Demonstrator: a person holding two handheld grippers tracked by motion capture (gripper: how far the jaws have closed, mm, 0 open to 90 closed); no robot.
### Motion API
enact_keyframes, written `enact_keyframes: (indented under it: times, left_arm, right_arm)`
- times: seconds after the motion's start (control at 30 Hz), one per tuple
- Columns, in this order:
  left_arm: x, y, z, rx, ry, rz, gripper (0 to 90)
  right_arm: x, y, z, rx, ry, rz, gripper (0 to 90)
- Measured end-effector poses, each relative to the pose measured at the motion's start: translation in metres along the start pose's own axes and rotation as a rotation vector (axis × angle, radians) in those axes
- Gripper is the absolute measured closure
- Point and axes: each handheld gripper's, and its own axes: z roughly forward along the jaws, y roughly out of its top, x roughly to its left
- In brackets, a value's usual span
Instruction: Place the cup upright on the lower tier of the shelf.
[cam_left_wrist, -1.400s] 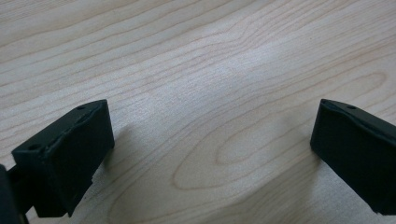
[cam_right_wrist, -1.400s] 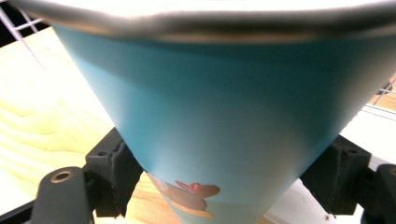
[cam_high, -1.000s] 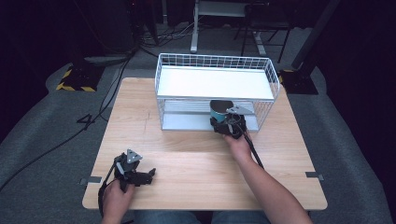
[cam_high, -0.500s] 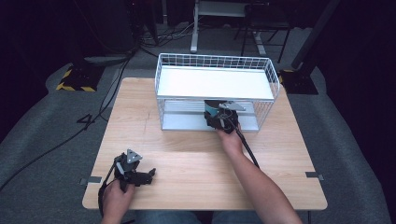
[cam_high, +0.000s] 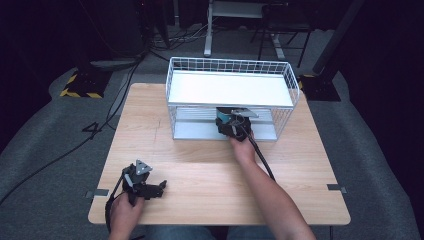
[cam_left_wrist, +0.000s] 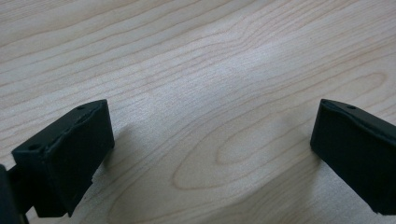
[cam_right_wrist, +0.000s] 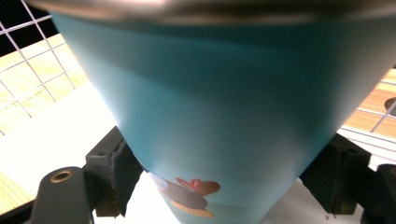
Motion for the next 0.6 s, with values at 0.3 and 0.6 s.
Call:
enact_keyframes:
  times: [0.3, 0.6]
  left_arm:
    - [0.0001, 0.0000, 0.0000, 0.000, -0.001, 0.002, 0.0]
    - [0.0000, 0.0000, 0.0000, 0.000, 0.000, 0.000, 0.0]
  right_arm:
    - [-0.0002, -0.0054, 0.0048, 0.019, -0.002, -0.012, 21.9]
    - [0.0002, -0.0064, 0.0054, 0.034, -0.014, -0.056, 16.2]
